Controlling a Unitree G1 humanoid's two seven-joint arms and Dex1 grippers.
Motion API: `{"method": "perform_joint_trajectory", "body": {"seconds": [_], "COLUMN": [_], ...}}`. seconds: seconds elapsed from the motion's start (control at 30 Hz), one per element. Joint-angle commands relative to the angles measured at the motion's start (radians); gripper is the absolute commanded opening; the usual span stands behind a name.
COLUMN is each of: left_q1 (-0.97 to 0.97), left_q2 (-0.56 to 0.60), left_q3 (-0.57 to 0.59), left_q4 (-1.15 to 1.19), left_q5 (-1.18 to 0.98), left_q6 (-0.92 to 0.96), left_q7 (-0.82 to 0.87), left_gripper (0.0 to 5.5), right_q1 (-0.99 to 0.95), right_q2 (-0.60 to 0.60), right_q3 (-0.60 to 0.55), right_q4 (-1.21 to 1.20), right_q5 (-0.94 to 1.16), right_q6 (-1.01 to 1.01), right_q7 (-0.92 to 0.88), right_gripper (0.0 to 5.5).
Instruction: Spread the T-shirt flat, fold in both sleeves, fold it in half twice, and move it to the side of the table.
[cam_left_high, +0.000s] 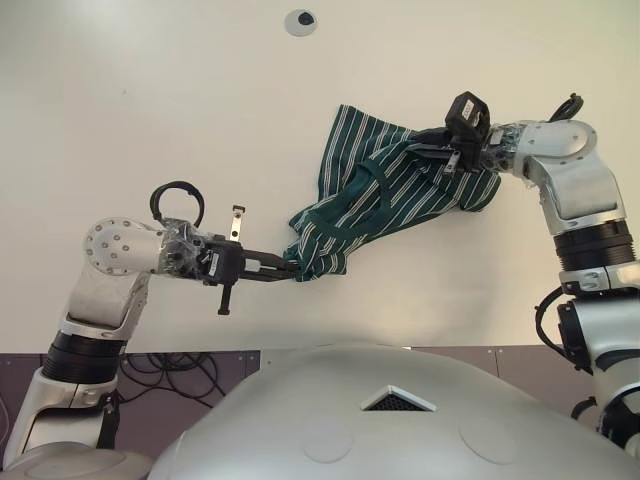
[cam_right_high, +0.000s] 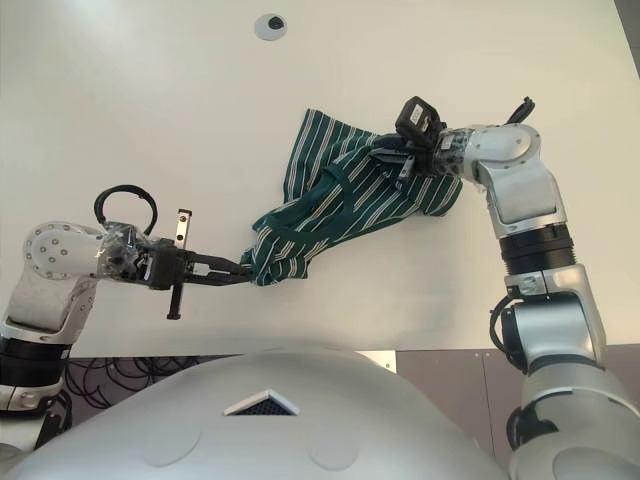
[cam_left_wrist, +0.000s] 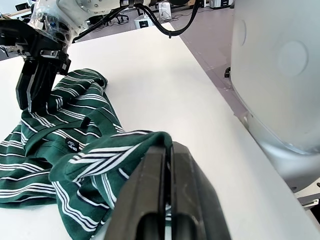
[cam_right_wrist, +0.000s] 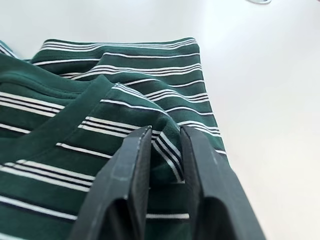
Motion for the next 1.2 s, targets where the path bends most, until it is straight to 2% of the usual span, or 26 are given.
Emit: {"method": "perform_joint_trajectory", "body": {"seconds": [0.03, 0.1, 0.37, 0.47, 0.6, 0.7, 0.9, 1.03, 1.2], "left_q1": [-0.01, -0.01, -0.026, -0.102, -0.31, -0.428, -0.683, -0.945, -1.288], "left_q2": [0.017, 0.018, -0.002, -0.047, -0.111, -0.12, -0.071, -0.039, -0.018], "left_q3": [-0.005, -0.005, 0.016, 0.081, 0.189, 0.212, 0.149, 0.072, -0.062], "left_q4": [-0.009, -0.008, -0.002, 0.037, 0.195, 0.314, 0.584, 0.88, 1.216], "left_q5": [0.01, 0.011, 0.001, -0.02, 0.0, 0.05, 0.273, 0.516, 0.803], "left_q6": [-0.012, -0.014, -0.035, -0.056, -0.06, -0.079, -0.239, -0.418, -0.512], "left_q7": [0.009, 0.011, 0.035, 0.117, 0.308, 0.388, 0.438, 0.579, 0.829], "left_gripper": [0.0, 0.0, 0.0, 0.0, 0.0, 0.0, 0.0, 0.0, 0.0], "right_q1": [0.001, 0.001, -0.001, -0.018, -0.07, -0.113, -0.278, -0.46, -0.692], "right_q2": [0.022, 0.022, 0.028, 0.034, 0.05, 0.066, 0.145, 0.187, 0.194], "right_q3": [0.007, 0.007, -0.021, -0.084, -0.191, -0.244, -0.328, -0.357, -0.363], "right_q4": [-0.002, -0.001, -0.023, -0.061, -0.059, -0.036, 0.159, 0.437, 0.747], "right_q5": [-0.01, -0.011, 0.013, 0.058, 0.119, 0.15, 0.18, 0.145, 0.08], "right_q6": [0.01, 0.011, 0.005, 0.004, -0.017, -0.038, -0.157, -0.318, -0.469], "right_q7": [0.0, -0.001, -0.006, -0.022, -0.056, -0.079, -0.153, -0.212, -0.271], "right_gripper": [0.28, 0.05, 0.05, 0.05, 0.05, 0.05, 0.05, 0.05, 0.05]}}
